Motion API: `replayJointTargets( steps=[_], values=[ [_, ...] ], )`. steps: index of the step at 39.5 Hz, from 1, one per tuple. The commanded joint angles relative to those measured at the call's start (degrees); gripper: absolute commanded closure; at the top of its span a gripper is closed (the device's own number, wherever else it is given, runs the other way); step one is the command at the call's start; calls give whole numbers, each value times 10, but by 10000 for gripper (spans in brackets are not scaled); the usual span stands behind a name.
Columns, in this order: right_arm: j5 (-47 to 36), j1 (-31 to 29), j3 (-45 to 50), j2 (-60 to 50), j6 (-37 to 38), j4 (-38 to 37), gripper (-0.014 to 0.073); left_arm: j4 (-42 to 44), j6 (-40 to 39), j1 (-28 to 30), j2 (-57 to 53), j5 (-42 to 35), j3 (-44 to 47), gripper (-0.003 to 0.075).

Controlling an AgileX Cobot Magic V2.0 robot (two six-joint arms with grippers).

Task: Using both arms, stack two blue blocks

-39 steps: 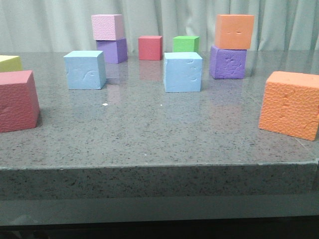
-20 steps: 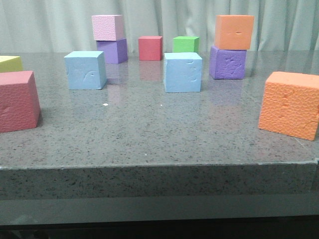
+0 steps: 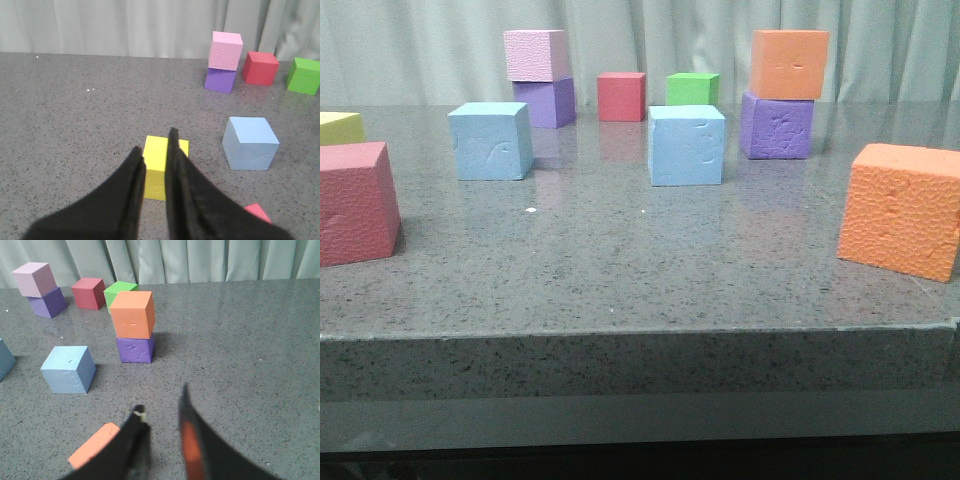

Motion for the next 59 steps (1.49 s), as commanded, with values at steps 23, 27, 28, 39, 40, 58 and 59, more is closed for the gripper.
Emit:
replayJointTargets(
  steps=[23, 27, 28, 39, 40, 58, 59],
  values=[
    [-40, 26, -72, 135, -13, 58, -52, 3, -1, 1, 2, -67, -22, 62],
    [-41, 54, -107, 198, -13, 83, -52, 3, -1, 1, 2, -67, -22, 62],
    [-44, 62, -116, 210, -13, 92, -52, 3, -1, 1, 2, -67, -22, 62],
    [-58, 180, -232, 377, -17, 122, -52, 3, -1, 1, 2, -67, -22, 62],
    [-61, 189, -241, 393, -17, 117, -52, 3, -1, 1, 2, -67, -22, 62],
    [-27, 265, -433, 612, 52, 40, -52, 7, -1, 1, 2, -67, -22, 62],
    [-21, 266, -440, 620, 67, 20, -52, 7, -1, 1, 2, -67, -22, 62]
  ],
)
